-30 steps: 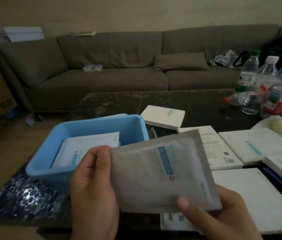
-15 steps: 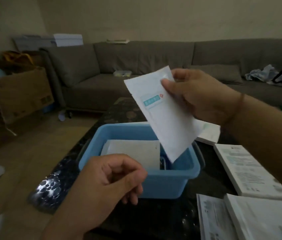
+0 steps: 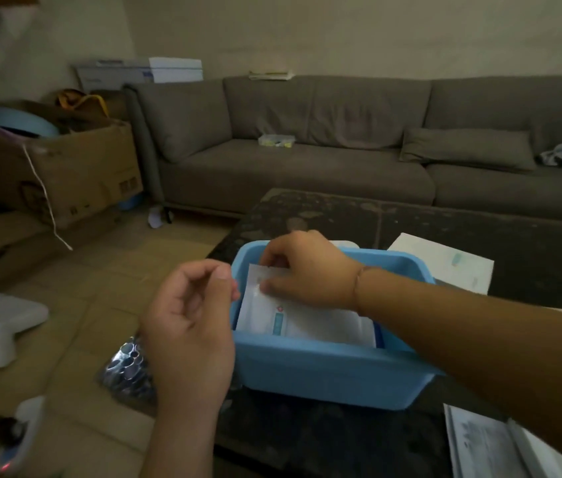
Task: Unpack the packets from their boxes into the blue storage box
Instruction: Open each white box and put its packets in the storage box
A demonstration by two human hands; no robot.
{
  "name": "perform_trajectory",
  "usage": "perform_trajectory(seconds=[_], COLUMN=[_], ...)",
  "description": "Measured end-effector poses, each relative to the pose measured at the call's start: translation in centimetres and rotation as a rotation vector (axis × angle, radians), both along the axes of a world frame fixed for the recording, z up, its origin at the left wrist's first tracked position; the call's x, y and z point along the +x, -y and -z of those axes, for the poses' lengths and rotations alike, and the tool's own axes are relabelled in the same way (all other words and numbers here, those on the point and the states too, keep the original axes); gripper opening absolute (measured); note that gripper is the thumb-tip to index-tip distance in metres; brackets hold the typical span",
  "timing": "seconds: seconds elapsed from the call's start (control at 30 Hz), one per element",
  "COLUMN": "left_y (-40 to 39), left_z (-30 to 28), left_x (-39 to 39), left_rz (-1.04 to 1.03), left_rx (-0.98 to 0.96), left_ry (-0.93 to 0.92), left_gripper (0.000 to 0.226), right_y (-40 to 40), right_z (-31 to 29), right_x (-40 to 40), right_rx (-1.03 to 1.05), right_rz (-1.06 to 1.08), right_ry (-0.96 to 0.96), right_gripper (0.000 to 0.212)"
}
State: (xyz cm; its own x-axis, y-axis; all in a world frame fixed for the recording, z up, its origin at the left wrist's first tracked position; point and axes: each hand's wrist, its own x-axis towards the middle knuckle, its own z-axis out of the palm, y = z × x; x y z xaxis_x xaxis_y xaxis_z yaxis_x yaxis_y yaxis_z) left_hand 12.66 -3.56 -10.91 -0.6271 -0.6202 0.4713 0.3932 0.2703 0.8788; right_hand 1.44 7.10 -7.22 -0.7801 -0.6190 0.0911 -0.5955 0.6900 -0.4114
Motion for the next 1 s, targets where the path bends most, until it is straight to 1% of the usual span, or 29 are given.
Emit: perform_trajectory(seconds=[0.03, 0.1, 0.13, 0.23, 0.27, 0.33, 0.4, 0.5, 0.6, 0.73, 0.8, 0.87, 0.93, 1.0], left_y=[0.1, 1.1, 1.8, 4.1, 4.5, 4.5, 4.1, 3.9, 3.8, 3.8, 3.8, 3.8, 3.7, 3.7], left_z=[0.1, 0.4, 0.5, 0.9, 1.1, 1.3, 1.6, 1.7, 1.5, 1.4, 1.3, 1.2, 1.1, 1.0], left_x=[0.1, 0.4, 0.6, 0.8, 0.7, 0.5, 0.4, 0.3, 0.3, 0.4, 0.5, 0.6, 0.7, 0.7], left_rz=[0.018, 0.097, 0.158, 0.299, 0.326, 0.39, 0.421, 0.416, 0.421, 0.43, 0.432, 0.441, 0.452, 0.452], left_rx=[-0.035, -0.174, -0.277, -0.713, -0.796, -0.782, -0.741, -0.732, -0.747, -0.757, -0.743, -0.727, -0.7, -0.679], left_ry=[0.001, 0.013, 0.044, 0.208, 0.268, 0.357, 0.384, 0.389, 0.398, 0.416, 0.437, 0.45, 0.447, 0.449], left_gripper=[0.011, 0.004, 0.013, 0.056, 0.07, 0.084, 0.087, 0.087, 0.082, 0.081, 0.081, 0.081, 0.081, 0.083], right_y=[-0.1, -1.0, -1.6, -3.4, -3.7, -3.8, -3.4, -2.8, -2.6, -2.9, -3.2, -3.7, -4.7, -6.0], right_z=[0.3, 0.3, 0.3, 0.4, 0.6, 1.2, 1.4, 1.2, 1.4, 0.8, -0.3, -1.7, -2.5, -2.8], right_x=[0.3, 0.5, 0.4, 0.2, 0.2, 0.1, 0.3, 0.5, 0.7, 0.9, 0.8, 0.9, 1.5, 2.1], right_rx=[-0.014, 0.009, 0.069, 0.309, 0.331, 0.304, 0.28, 0.297, 0.291, 0.27, 0.151, 0.001, -0.091, -0.162], right_rz=[-0.001, -0.027, -0.056, -0.118, -0.121, -0.13, -0.144, -0.156, -0.144, -0.099, 0.003, 0.136, 0.25, 0.348], right_ry=[-0.047, -0.095, -0.09, -0.027, -0.001, 0.024, 0.026, 0.003, 0.042, 0.097, 0.163, 0.216, 0.276, 0.412], right_gripper=[0.034, 0.047, 0.053, 0.075, 0.079, 0.082, 0.08, 0.074, 0.073, 0.075, 0.069, 0.06, 0.053, 0.053])
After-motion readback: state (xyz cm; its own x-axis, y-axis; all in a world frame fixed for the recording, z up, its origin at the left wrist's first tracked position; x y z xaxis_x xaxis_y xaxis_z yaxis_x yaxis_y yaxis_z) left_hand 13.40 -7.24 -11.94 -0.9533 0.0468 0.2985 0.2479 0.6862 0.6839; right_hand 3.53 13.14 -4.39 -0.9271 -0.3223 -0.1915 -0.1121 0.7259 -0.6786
